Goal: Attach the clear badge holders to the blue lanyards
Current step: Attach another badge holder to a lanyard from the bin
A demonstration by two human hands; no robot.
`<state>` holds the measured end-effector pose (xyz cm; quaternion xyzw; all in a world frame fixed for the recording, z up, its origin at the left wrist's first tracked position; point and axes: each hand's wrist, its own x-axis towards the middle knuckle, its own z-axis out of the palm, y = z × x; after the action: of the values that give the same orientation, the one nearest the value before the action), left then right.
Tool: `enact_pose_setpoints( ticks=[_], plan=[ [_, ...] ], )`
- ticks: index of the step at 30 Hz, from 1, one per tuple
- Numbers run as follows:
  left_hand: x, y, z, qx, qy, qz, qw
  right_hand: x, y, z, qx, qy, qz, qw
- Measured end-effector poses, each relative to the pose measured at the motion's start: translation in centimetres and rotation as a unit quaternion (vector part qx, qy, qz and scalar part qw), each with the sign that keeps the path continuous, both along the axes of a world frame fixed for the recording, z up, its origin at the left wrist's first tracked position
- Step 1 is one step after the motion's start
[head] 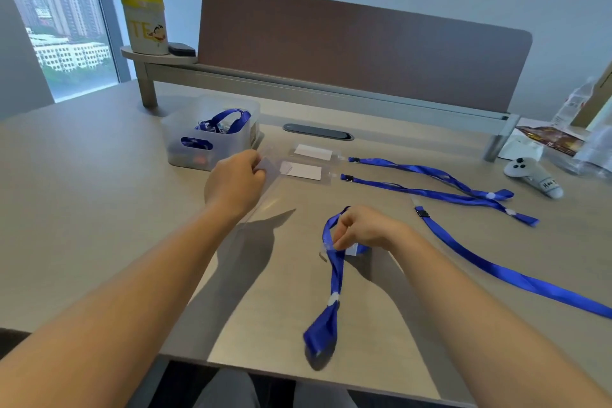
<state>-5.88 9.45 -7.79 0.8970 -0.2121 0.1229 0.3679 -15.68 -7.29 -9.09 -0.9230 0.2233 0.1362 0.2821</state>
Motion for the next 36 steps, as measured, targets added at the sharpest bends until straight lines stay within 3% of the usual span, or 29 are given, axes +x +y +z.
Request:
enact_pose_setpoints(
  ticks=[6,19,22,26,31,36],
  plan=[
    [-0.2,0.6,0.1,0.001,0.002,0.005,1.0,0.8,1.4,-0.5,-0.011,-0.021,0.0,1.0],
    [1.0,2.2,0.9,-0.001,0.028,0.022,0.999,3.8,3.3,0.5,-0.165,0.04,0.087,0.982],
    [2.0,3.0,1.3,-0.014,0.031,0.032,0.999,4.6,3.1,1.9,-0.124,-0.03,0.047,0.991],
    [3.8,4.3,2.3,-0.043,0.039,0.048,0.997,6.7,3.3,4.7,0.017,-0.179,-0.027,0.983],
    [6.2,6.1,3.6,-0.102,0.057,0.075,0.99,10.7,4.6,8.4,0.187,-0.342,-0.141,0.91],
    [8.8,7.8,4.7,-0.152,0.064,0.093,0.982,15.2,6.0,10.7,0.246,-0.45,-0.203,0.834]
  ],
)
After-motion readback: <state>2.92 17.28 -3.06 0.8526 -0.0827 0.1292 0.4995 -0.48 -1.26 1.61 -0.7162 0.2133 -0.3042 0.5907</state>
